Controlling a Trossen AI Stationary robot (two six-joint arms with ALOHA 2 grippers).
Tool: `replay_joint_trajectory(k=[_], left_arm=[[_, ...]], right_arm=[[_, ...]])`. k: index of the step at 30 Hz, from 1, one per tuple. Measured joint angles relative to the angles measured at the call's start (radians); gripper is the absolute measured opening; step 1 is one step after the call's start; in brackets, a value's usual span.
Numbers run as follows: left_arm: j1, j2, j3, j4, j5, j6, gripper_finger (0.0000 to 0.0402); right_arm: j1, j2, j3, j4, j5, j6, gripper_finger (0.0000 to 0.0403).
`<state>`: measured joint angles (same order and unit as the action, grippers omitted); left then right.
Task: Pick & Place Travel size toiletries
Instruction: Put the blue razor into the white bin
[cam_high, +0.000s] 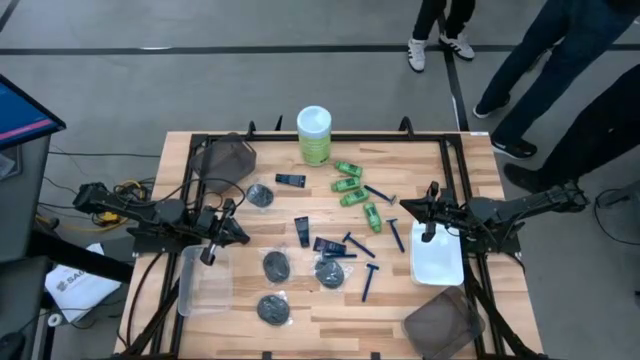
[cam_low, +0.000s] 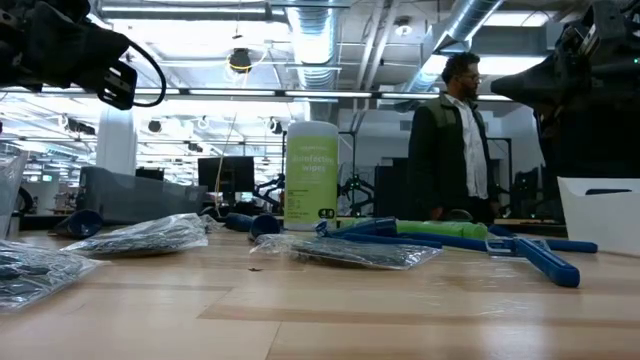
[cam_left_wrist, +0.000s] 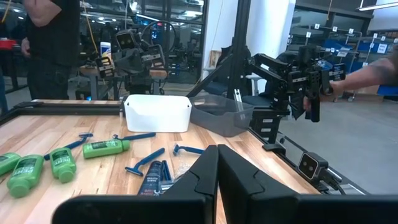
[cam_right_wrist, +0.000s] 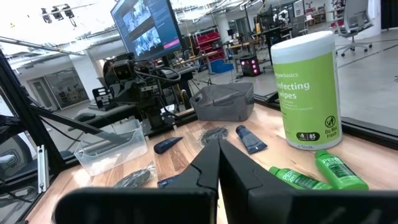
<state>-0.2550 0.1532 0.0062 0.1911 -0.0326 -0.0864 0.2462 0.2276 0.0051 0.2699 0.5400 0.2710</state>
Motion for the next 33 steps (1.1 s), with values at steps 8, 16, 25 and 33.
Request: replay_joint_trajectory(k=[8, 16, 25, 33], left_arm=[[0.000, 0.000, 0.000, 0.008, -0.002, 0.000, 0.0003], [0.000, 0.000, 0.000, 0.014, -0.003, 0.000, 0.0003], [0.000, 0.000, 0.000, 0.020, -0.025, -0.001, 0.0003], [0.000, 0.000, 0.000, 0.031, -0.035, -0.001, 0.0003]], right_arm=[[0.000, 0.000, 0.000, 0.006, 0.001, 0.003, 0.0000], [-0.003, 0.000, 0.000, 0.004, 0.005, 0.007, 0.0000], [-0.041, 0.001, 0.037, 0.020, 0.066, 0.036, 0.0000], [-0.111, 0.002, 0.168, 0.077, 0.075, -0.147, 0.0000]])
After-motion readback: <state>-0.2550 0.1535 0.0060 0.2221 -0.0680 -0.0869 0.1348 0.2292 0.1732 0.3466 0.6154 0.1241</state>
